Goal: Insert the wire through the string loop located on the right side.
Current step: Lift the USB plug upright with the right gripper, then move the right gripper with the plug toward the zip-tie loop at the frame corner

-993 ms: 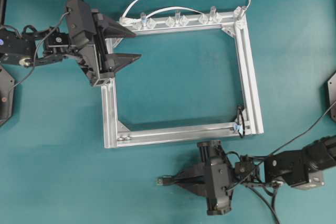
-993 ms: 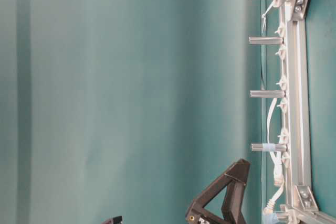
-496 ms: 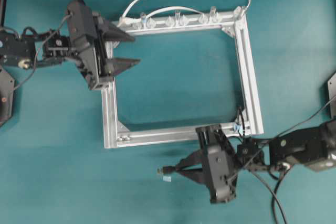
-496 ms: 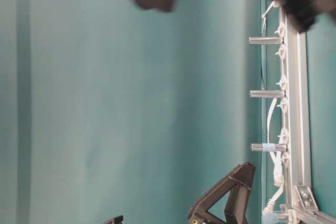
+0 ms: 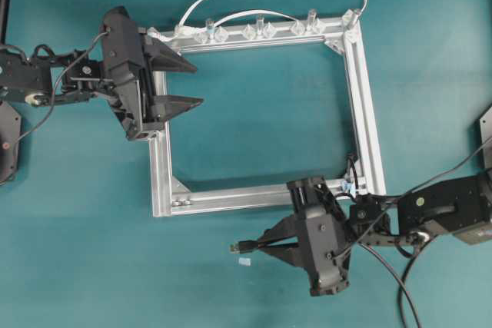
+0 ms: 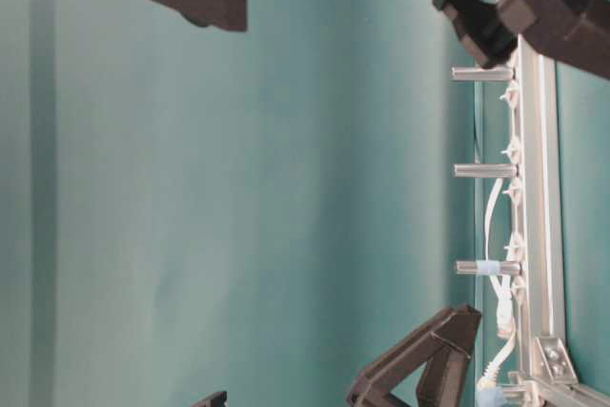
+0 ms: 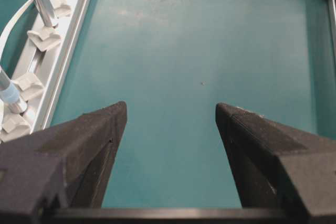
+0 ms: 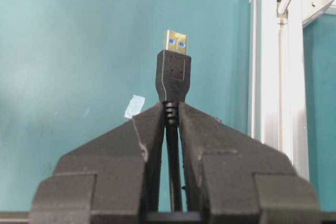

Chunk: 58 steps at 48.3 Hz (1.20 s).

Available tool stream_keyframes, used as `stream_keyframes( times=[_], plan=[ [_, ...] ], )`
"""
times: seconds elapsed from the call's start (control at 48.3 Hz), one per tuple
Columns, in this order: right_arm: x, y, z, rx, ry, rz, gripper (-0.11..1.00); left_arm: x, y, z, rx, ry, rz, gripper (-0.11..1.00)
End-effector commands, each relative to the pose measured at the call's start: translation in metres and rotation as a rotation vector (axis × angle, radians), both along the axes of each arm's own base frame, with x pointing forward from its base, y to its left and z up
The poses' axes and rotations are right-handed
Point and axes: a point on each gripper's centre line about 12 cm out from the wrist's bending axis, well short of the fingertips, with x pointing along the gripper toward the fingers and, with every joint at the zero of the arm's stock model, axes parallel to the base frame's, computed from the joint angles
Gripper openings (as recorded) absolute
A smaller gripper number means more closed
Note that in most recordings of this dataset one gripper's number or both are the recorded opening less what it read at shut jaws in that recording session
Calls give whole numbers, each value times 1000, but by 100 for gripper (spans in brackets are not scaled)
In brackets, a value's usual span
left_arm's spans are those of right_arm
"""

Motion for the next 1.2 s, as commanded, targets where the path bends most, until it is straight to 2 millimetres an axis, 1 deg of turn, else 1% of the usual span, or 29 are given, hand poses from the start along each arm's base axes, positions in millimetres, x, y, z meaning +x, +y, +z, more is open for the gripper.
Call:
stream_keyframes(
  times=[0.0,0.393,0.703,0.993,1.179],
  plan=[
    [1,-1,14,11,-36,-3,13,3,-1,11,7,-35,-4,74],
    [-1,-2,12,8,-29,-3,13,3,0,11,8,-34,-4,74],
    [-7,-4,11,8,-14,3,13,3,-1,11,7,-35,-4,74],
    [-25,-11,14,5,-9,4,13,4,0,12,9,-39,-4,74],
    [-42,-15,12,0,5,12,13,4,-1,11,7,-22,-7,74]
  ],
)
